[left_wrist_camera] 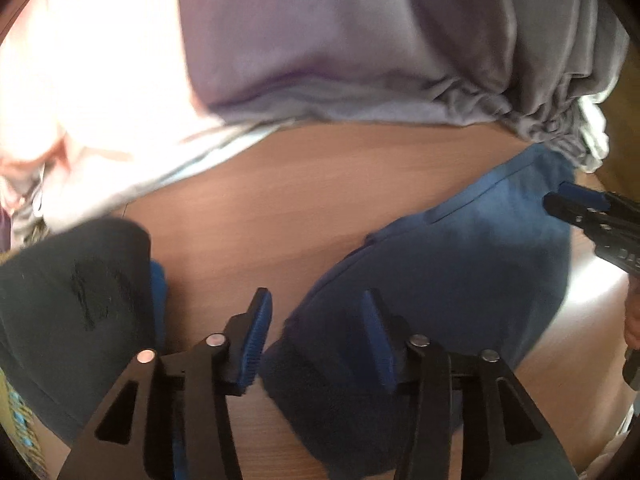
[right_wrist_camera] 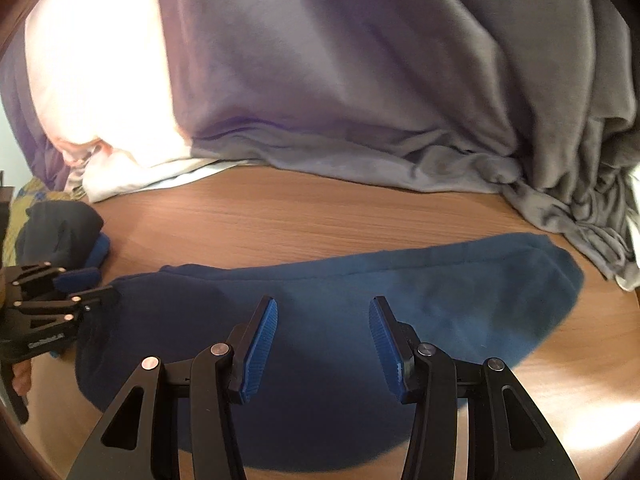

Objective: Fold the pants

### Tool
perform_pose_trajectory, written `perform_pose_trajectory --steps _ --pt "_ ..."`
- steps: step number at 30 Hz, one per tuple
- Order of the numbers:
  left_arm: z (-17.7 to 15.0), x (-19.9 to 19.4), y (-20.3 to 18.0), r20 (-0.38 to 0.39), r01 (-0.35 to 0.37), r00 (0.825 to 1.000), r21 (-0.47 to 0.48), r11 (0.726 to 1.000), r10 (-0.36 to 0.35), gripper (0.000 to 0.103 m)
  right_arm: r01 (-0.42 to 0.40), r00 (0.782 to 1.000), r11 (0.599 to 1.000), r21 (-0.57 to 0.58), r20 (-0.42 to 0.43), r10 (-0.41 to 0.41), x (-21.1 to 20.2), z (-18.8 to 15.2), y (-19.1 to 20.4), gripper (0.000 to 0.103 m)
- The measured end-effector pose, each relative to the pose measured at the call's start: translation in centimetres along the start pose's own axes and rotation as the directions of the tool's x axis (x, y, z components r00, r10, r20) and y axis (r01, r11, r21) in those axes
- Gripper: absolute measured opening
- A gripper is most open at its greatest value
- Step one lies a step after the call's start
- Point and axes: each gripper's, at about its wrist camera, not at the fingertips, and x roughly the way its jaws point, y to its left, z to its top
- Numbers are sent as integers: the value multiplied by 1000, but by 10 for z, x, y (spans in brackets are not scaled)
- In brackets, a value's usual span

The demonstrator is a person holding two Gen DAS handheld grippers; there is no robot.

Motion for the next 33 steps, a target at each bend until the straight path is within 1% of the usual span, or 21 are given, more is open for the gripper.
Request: perform_pose_trajectory --steps 1,2,3,4,8,9,10,11,12,14,16,19,23,26,30,33 --pt "2 -5 -5 19 6 1000 14 1000 -7 49 10 1000 1000 10 7 -10 -5 -1 -4 48" --pt "4 -9 -9 39 16 999 26 1000 -17 50 17 1000 1000 16 13 -17 -9 -1 -7 51" --pt "6 -14 -14 56 28 998 33 999 -30 51 25 999 999 23 22 -25 -15 -2 -11 57" --pt "9 -18 -19 73 43 996 39 998 -46 53 32 999 999 32 34 -34 -21 -3 -14 59" --pt "20 -35 -41 130 110 985 61 992 -117 58 64 992 996 61 105 -70 -51 -6 -27 59" --pt "23 -39 -47 141 124 981 66 990 -132 61 71 989 995 70 122 -79 -58 -8 -29 59" --pt "26 -42 -53 156 137 977 74 988 -147 65 78 986 994 80 142 -89 -65 -9 -32 59" --pt "28 -46 -57 173 148 972 78 986 -159 67 91 979 991 97 174 -107 -76 -10 -37 61" --pt "29 -49 -61 188 157 968 79 984 -169 69 102 973 989 110 197 -123 -82 -12 -40 67" --pt "35 -54 -72 215 174 958 89 981 -189 71 133 957 981 142 238 -164 -96 -16 -49 71" --pt "40 -55 -83 234 175 952 104 979 -195 75 162 944 972 172 261 -204 -108 -20 -59 71" --pt "47 -59 -102 261 149 947 152 977 -185 76 194 938 959 207 247 -244 -115 -26 -78 71" --pt "62 -57 -130 262 162 940 216 963 -217 79 220 937 943 250 215 -275 -117 -31 -103 71" --pt "77 -52 -150 256 189 932 262 947 -257 80 230 933 932 281 207 -293 -119 -35 -119 71" --pt "98 -41 -172 241 240 917 305 921 -319 80 240 928 920 309 205 -311 -117 -40 -136 71" --pt "114 -28 -187 217 280 907 329 902 -360 80 241 929 914 326 194 -314 -109 -41 -150 71"
